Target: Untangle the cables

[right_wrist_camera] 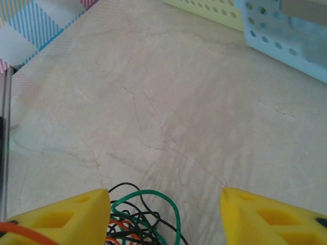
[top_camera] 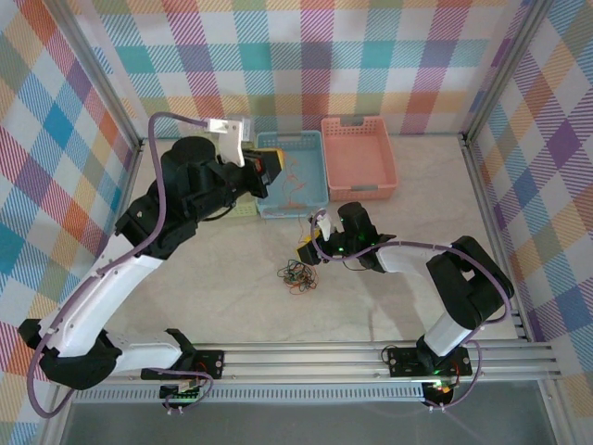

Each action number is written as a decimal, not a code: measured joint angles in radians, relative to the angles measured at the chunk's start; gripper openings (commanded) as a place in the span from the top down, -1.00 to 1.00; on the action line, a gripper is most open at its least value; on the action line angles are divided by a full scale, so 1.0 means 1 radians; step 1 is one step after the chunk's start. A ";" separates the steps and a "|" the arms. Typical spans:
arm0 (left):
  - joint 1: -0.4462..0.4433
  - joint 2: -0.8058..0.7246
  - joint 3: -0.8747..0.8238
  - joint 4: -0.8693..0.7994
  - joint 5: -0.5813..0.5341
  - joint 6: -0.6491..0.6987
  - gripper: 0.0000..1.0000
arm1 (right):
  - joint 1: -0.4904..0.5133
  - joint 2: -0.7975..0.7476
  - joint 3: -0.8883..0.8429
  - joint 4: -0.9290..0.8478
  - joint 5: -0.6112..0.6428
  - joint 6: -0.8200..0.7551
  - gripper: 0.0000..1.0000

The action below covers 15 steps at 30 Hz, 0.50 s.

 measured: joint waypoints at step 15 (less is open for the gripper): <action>0.151 0.123 0.297 -0.122 -0.173 0.026 1.00 | 0.000 0.000 0.000 -0.033 0.128 0.012 -0.27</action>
